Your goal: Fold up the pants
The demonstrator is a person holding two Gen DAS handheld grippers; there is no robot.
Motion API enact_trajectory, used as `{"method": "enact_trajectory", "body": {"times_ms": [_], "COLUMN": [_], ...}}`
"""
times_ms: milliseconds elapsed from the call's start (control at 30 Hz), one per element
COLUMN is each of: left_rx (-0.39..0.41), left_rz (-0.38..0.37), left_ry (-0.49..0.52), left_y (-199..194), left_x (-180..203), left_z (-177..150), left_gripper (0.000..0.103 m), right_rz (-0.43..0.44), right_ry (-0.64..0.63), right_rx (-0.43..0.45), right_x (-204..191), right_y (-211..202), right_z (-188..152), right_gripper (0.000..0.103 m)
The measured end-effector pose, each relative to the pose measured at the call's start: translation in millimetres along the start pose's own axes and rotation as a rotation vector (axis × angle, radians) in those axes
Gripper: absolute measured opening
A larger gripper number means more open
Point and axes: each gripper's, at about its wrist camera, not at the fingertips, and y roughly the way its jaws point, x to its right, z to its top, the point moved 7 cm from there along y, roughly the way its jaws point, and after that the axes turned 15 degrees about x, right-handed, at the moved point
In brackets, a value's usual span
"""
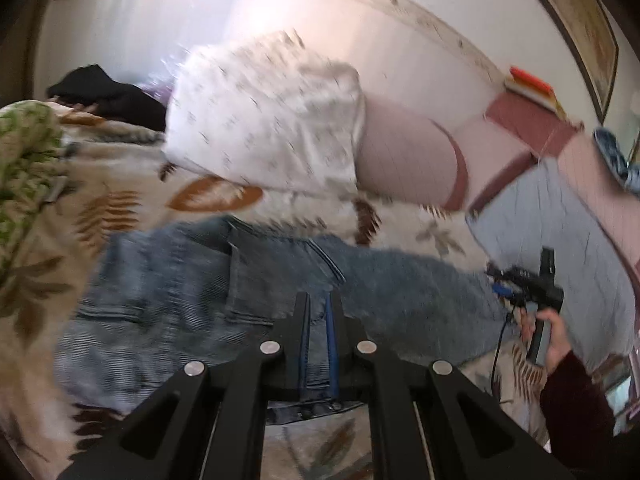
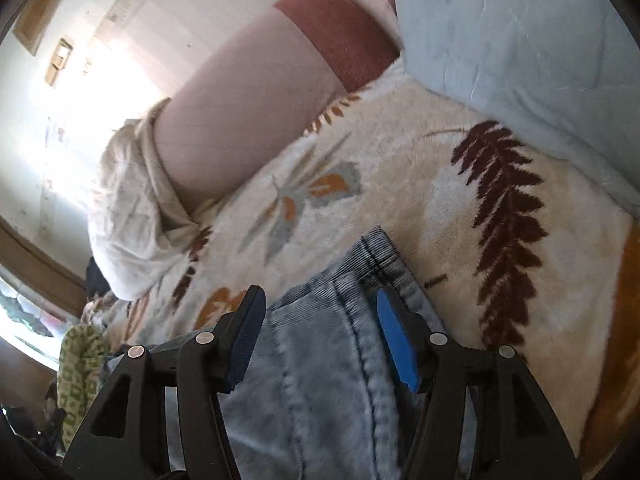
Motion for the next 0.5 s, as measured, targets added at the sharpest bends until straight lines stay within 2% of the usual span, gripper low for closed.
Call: {"method": "enact_trajectory", "body": {"times_ms": [200, 300, 367, 400, 433, 500], "left_rx": [-0.06, -0.075, -0.085, -0.084, -0.084, -0.11], "left_rz": [0.008, 0.02, 0.027, 0.038, 0.047, 0.069], "left_ry": [-0.01, 0.004, 0.009, 0.015, 0.024, 0.043], "left_y": [23.1, 25.4, 28.7, 30.6, 32.3, 38.8], "left_x": [2.8, -1.5, -5.5, -8.3, -11.0, -17.7], "left_z": [-22.5, -28.1, -32.1, -34.6, -36.9, -44.4], "left_gripper": [0.01, 0.01, 0.02, 0.023, 0.027, 0.028], "right_rz": [-0.008, -0.023, -0.053, -0.073, -0.069, -0.072], "right_ry": [-0.041, -0.056, -0.076, -0.085, -0.076, -0.08], "right_rx": [-0.059, -0.062, -0.061, -0.057, -0.053, -0.031], "right_x": [2.5, 1.2, 3.6, 6.5, 7.6, 7.4], "right_y": [11.3, 11.2, 12.4, 11.8, 10.7, 7.3], "right_z": [-11.7, -12.5, -13.4, -13.2, -13.0, -10.7], "right_gripper": [0.057, 0.045, 0.023, 0.017, 0.015, 0.012]}}
